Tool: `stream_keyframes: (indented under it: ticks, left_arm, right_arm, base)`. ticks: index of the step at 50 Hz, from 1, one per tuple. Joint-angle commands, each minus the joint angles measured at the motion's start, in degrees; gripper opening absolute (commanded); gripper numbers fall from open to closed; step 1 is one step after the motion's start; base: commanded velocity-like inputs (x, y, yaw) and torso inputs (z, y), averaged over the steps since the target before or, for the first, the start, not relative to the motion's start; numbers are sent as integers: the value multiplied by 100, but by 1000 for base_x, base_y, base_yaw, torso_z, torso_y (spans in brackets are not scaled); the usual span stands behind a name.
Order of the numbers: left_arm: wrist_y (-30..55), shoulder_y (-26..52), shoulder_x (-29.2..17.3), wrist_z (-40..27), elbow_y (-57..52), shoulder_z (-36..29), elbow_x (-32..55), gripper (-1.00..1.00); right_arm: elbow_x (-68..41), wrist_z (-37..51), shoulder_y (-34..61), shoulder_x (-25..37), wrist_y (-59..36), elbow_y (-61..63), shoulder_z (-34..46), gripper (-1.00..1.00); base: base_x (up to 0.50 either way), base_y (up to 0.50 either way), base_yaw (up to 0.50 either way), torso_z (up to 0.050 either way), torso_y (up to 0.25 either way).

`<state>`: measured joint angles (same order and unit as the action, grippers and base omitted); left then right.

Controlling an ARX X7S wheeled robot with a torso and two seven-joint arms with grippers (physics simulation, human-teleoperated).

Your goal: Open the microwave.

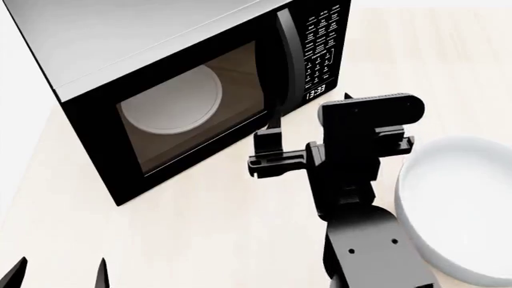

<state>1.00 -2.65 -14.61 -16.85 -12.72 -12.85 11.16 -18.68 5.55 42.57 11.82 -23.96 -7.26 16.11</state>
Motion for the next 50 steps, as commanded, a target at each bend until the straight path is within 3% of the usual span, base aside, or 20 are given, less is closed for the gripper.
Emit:
stream_keyframes:
  ticks: [1, 50]
  left_arm:
    - [-9, -6, -19, -33, -5, -34, 6, 100]
    - [14, 12, -136, -167, -53, -75, 97, 100]
  right_arm:
    - [18, -83, 453, -94, -39, -522, 88, 100]
    - [287, -346, 1822, -675, 1230, -3697, 371, 100]
  base:
    - [0, 0, 0, 0, 0]
    - [0, 0, 0, 0, 0]
